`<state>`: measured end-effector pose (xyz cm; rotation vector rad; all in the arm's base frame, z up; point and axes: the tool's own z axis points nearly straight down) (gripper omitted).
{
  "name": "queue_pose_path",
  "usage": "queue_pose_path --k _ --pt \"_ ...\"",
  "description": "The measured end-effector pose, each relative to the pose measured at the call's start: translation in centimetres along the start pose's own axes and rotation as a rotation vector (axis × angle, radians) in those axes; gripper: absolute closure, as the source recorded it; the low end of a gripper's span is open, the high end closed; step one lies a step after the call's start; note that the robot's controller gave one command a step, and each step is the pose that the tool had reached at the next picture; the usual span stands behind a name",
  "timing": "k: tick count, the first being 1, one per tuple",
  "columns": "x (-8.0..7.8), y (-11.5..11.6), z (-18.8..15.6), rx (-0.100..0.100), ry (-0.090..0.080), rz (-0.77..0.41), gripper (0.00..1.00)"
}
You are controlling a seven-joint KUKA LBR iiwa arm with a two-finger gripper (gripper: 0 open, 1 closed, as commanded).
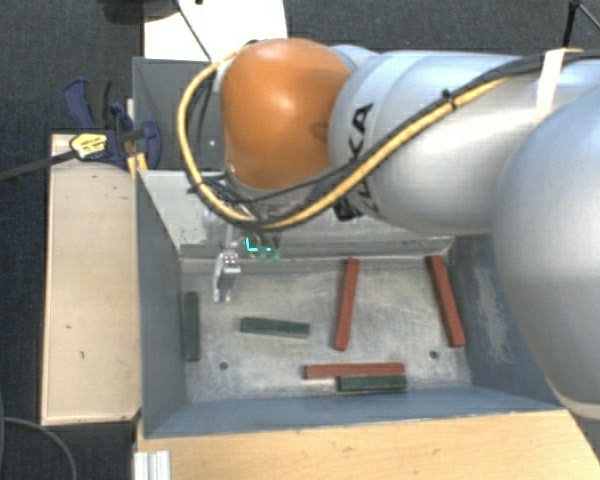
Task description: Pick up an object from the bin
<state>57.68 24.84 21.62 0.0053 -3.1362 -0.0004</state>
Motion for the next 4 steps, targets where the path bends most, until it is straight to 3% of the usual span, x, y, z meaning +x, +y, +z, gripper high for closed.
queue_pose_path --k 1,2,3,4 --pt "-0.2 -0.1 -0.5 -0.002 -0.008 0.005 0.00" --pt "2.2 -2.6 2.9 -0.006 -0.015 0.104 0.00" --pt "6.8 -6.5 5.6 0.000 -0.006 0.086 0.00" --pt "4.5 -7.4 10.9 -0.002 -0.011 0.063 0.00"
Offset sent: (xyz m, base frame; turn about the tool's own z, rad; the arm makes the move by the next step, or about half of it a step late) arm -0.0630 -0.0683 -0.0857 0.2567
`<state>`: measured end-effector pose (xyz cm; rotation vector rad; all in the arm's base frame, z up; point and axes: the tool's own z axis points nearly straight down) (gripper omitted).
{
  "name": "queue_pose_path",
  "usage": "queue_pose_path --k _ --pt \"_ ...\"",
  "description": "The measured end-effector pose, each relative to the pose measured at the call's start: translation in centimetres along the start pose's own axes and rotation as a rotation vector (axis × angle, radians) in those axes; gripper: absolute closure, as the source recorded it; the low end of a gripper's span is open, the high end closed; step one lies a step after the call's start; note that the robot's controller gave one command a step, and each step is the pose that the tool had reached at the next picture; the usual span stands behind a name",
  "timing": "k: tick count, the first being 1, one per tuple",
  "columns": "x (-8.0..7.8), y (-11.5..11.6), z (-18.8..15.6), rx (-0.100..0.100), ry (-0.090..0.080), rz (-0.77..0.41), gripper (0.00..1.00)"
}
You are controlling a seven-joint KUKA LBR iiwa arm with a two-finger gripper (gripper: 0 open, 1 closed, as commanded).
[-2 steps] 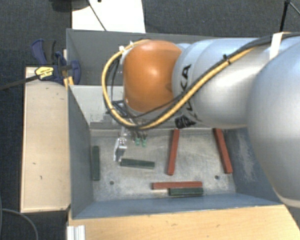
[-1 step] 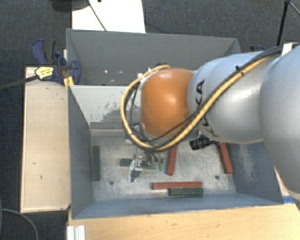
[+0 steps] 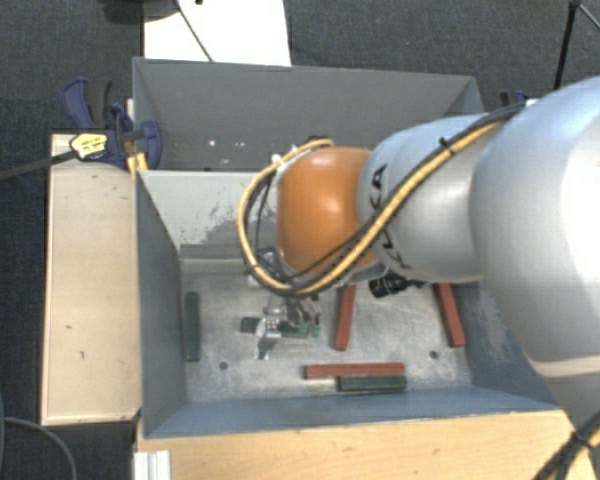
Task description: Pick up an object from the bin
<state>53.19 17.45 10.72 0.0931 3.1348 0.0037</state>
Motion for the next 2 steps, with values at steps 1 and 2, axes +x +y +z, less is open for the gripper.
queue_pose_path --k 1,2 --pt "-1.66 -1.99 3.34 -0.001 -0.004 -0.138 1.00" --pt "-1.66 -1.99 3.34 -0.001 -0.004 -0.135 1.00"
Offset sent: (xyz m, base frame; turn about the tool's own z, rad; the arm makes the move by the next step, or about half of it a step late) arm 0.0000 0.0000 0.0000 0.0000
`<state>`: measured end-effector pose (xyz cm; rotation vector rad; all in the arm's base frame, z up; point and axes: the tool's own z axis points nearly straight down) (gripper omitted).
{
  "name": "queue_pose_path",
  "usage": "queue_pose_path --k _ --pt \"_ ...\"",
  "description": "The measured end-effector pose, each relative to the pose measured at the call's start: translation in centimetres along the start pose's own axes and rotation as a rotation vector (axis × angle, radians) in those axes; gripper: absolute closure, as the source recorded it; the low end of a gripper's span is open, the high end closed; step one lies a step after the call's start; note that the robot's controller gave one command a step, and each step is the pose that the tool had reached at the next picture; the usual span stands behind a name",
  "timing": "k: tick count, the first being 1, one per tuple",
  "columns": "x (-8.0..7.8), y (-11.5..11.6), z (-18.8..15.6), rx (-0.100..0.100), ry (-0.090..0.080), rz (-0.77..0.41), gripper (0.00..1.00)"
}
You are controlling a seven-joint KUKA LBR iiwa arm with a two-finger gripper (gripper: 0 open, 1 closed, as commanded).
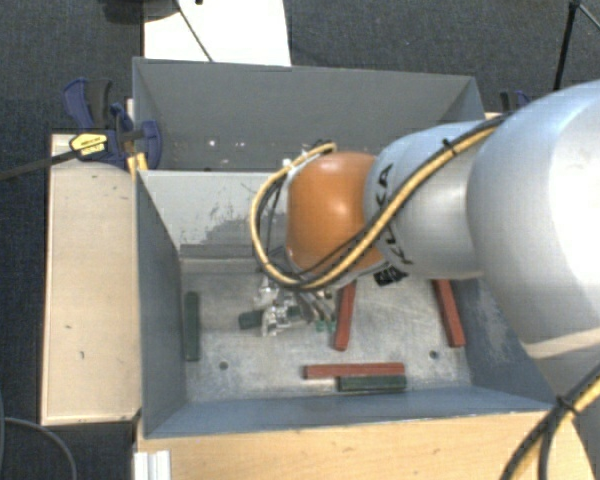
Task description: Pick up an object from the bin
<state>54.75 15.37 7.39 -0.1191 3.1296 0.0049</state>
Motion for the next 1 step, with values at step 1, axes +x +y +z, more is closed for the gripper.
queue_pose_path --k 1 --pt "0.52 3.24 -16.87 0.000 0.001 -0.049 1.00"
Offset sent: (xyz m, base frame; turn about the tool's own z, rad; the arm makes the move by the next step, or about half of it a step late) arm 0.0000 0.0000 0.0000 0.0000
